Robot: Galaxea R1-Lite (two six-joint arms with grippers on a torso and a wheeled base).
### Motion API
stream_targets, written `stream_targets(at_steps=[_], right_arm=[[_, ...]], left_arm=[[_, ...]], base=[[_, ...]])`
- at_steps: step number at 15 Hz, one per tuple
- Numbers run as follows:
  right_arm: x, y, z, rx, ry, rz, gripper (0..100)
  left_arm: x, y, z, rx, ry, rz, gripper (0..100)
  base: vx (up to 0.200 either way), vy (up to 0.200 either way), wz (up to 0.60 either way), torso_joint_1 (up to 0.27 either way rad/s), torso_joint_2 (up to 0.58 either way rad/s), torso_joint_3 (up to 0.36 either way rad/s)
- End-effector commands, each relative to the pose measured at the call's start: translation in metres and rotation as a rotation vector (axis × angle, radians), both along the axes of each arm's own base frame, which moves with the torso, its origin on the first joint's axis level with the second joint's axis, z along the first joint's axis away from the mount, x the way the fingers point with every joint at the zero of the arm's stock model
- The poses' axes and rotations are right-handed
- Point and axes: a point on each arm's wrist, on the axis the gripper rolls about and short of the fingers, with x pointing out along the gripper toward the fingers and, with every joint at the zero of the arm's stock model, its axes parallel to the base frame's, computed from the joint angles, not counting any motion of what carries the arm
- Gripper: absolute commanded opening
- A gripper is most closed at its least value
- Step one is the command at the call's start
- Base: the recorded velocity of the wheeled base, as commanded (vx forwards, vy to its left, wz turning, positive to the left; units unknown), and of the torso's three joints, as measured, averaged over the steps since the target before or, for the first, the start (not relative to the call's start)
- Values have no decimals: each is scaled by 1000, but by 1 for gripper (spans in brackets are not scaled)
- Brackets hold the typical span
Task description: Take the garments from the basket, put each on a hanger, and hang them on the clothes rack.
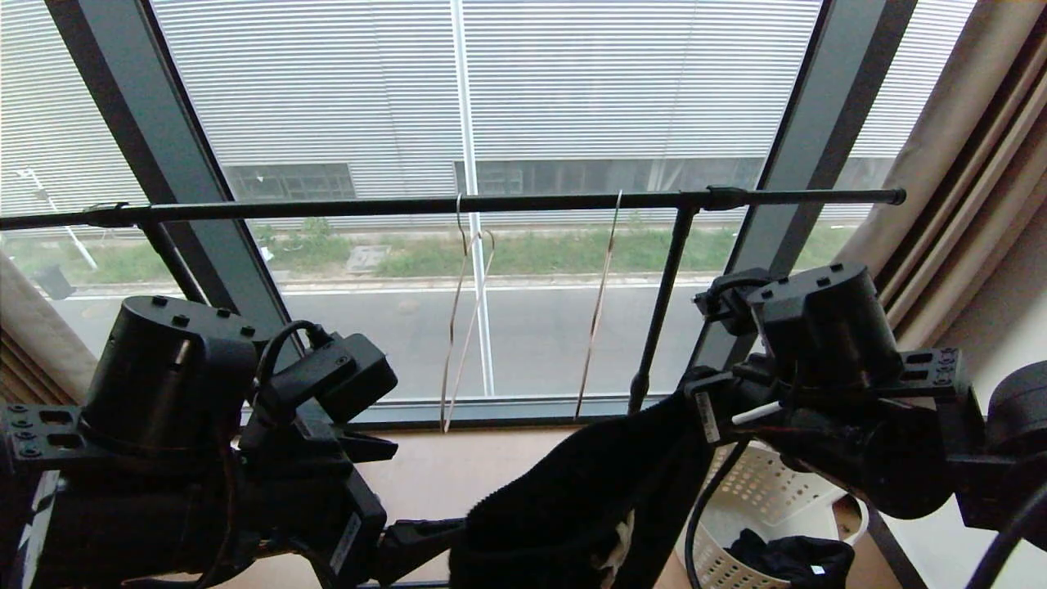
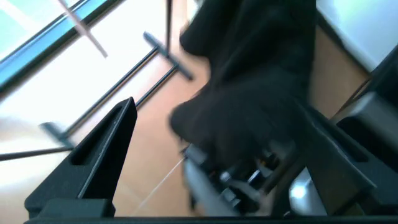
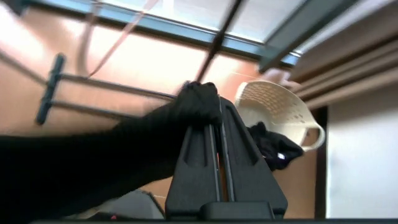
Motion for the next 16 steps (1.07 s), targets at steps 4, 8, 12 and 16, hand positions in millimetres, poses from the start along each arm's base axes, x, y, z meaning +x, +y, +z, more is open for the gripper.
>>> stream_targets(at_steps=[4,8,12,16], right_arm=[[9,-4,-7,-12,18,-33,0],[-17,-3,6,23,-14,34,0],[-33,-26,3,37,-18,10,0],[-38,-30,4,53,-31,28,0]], left_arm=[[11,0,-4,-6,19,14,100],[46,0,-9,-44,9,227,100],[86,-22,-17,-16,10,352,100],[127,-43,-25,2,-17,409,100]], base=[[0,0,0,0,0,0],[0,0,0,0,0,0],[0,0,0,0,0,0],[0,0,0,0,0,0]])
